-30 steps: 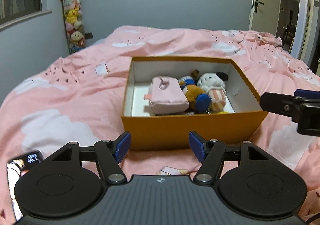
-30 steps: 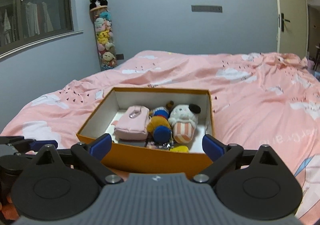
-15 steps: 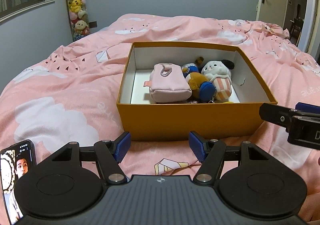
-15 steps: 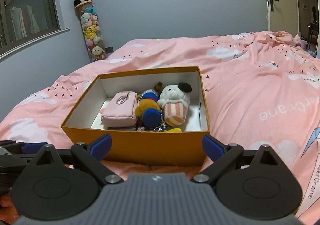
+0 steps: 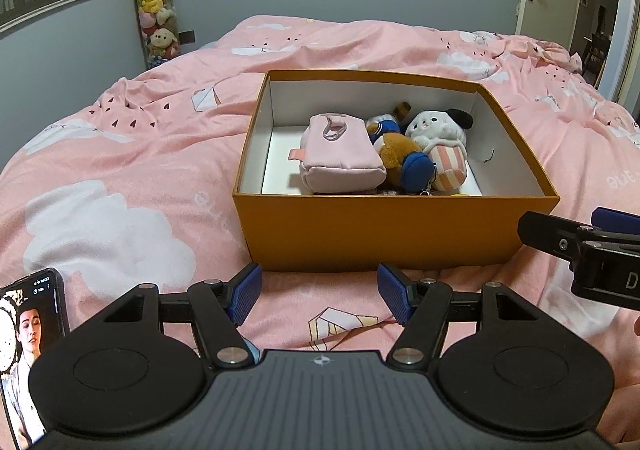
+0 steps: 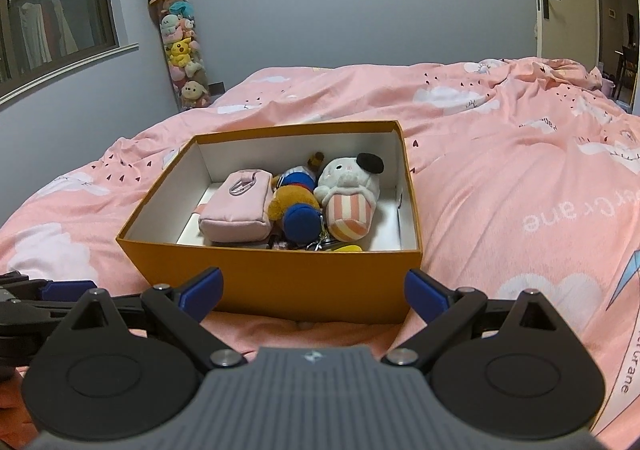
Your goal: Organize objects
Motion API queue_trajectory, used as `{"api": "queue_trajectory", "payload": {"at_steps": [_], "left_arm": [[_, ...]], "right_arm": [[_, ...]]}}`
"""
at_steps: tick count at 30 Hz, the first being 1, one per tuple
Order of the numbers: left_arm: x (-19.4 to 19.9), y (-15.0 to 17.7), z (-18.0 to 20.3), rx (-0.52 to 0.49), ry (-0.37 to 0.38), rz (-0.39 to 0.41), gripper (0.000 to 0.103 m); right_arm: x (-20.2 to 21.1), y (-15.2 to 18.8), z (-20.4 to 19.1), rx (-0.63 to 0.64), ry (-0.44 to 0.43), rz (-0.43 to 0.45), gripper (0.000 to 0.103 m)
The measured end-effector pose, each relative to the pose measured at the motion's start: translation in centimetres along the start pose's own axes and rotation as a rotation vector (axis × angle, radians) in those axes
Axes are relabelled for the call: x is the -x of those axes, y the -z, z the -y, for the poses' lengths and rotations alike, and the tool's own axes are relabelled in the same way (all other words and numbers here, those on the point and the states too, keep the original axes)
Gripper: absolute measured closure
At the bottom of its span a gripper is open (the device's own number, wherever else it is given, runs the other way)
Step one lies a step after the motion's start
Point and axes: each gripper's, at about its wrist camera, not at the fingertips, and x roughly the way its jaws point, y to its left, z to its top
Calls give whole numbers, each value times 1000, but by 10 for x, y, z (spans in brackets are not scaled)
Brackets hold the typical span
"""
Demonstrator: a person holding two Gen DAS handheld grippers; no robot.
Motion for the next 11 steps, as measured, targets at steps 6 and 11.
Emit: {"api": "queue_trajectory", "payload": {"at_steps": [6,11], "left_arm": [[0,1,0,1,3,5,27],[1,1,0,-1,4,12,27]], "right_arm": [[0,0,1,-3,-2,-5,6],[-1,1,1,-6,-1,-11,6]]}}
